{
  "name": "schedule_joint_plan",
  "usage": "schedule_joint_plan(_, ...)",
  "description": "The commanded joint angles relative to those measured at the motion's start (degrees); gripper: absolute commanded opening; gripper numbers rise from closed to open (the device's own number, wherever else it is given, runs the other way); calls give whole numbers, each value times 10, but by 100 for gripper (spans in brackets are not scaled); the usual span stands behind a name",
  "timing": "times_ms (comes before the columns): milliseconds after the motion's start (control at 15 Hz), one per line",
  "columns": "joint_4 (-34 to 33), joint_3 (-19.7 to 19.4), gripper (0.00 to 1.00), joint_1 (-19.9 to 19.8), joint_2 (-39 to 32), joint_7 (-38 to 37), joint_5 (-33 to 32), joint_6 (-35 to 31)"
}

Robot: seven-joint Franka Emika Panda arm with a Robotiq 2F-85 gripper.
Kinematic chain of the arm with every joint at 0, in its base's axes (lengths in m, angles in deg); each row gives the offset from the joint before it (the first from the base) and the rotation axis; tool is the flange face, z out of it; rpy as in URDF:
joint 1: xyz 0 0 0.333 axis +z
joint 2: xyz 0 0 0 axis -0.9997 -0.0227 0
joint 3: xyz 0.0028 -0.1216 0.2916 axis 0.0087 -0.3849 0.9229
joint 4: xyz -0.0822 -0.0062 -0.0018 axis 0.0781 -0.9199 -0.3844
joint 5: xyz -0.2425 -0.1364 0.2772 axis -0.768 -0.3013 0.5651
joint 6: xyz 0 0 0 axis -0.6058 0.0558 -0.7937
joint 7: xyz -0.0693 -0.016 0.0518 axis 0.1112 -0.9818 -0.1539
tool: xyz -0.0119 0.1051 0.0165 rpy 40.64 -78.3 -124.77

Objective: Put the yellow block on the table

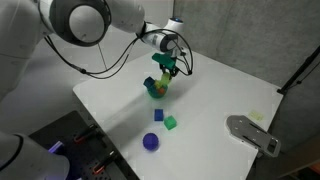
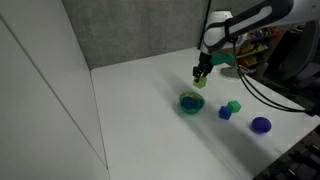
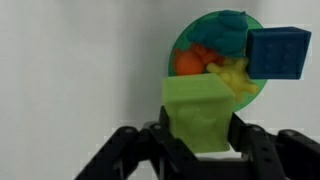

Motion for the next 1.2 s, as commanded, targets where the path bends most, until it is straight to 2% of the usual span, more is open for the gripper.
schedule_joint_plan(0, 44, -26, 29, -7, 43, -8, -16, 20)
schedule_joint_plan(267, 86, -48, 29, -20, 72, -5, -24, 25)
schedule_joint_plan(333, 99, -48, 79, -25, 83, 0, -21, 26)
schedule_joint_plan(400, 109, -49, 80, -29, 93, 3, -20, 27)
schedule_joint_plan(533, 135, -44, 95, -38, 123, 15, -14, 37)
schedule_joint_plan(600, 147, -42, 100, -41, 139, 19, -13, 43)
schedule_joint_plan(733, 169, -39, 100, -46, 177, 31, -7, 71)
schedule_joint_plan(1133, 183, -44, 100, -41, 268, 30, -9, 230)
